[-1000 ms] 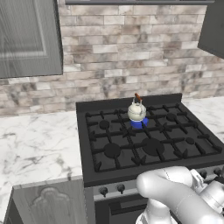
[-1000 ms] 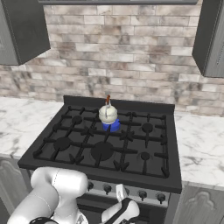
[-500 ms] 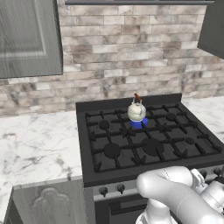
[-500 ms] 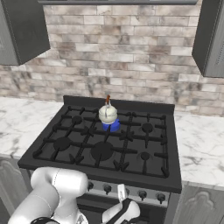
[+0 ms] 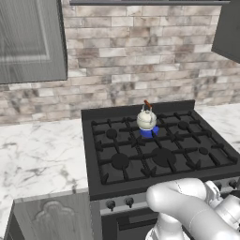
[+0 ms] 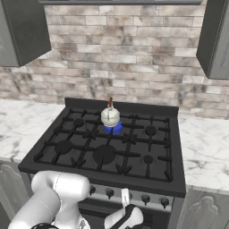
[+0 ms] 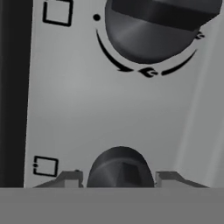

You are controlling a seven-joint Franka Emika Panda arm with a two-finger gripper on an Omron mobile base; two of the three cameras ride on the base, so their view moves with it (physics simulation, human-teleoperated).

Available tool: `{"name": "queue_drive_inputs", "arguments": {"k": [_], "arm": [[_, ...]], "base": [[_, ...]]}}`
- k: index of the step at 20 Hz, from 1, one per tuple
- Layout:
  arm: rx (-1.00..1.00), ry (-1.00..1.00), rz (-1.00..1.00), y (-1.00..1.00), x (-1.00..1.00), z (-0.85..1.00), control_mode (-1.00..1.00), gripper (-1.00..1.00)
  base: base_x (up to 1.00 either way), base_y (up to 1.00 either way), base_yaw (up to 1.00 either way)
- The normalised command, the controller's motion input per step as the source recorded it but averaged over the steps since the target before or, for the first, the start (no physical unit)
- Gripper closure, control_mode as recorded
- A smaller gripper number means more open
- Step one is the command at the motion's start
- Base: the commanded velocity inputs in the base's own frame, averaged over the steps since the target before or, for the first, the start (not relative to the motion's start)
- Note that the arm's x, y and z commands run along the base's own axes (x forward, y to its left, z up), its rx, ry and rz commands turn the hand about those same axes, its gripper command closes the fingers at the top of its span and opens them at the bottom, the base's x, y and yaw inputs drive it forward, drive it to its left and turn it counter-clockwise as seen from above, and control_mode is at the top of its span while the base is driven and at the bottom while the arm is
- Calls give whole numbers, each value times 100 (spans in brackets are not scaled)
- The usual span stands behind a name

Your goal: The kettle is done boiling. Turn off the stove, then wait for 300 timesteps before moving the kettle to the dining table.

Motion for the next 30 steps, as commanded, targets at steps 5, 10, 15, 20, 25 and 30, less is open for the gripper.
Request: {"name": "queue_drive_inputs", "arguments": {"k": [5, 10, 15, 20, 25, 30], "arm": [[43, -6, -4, -8, -14, -8, -100, 100], [34, -4, -3, -17, -12, 0, -100, 100], [35, -5, -3, -16, -13, -4, -100, 100], [40, -2, -1, -14, -10, -9, -100, 100], [52, -3, 0, -31, -13, -5, -100, 100], [58, -4, 0, -37, -13, -6, -100, 100]], "base": [[0, 0, 0], [0, 0, 0], [0, 0, 0], [0, 0, 0], [0, 0, 0], [0, 0, 0]]}}
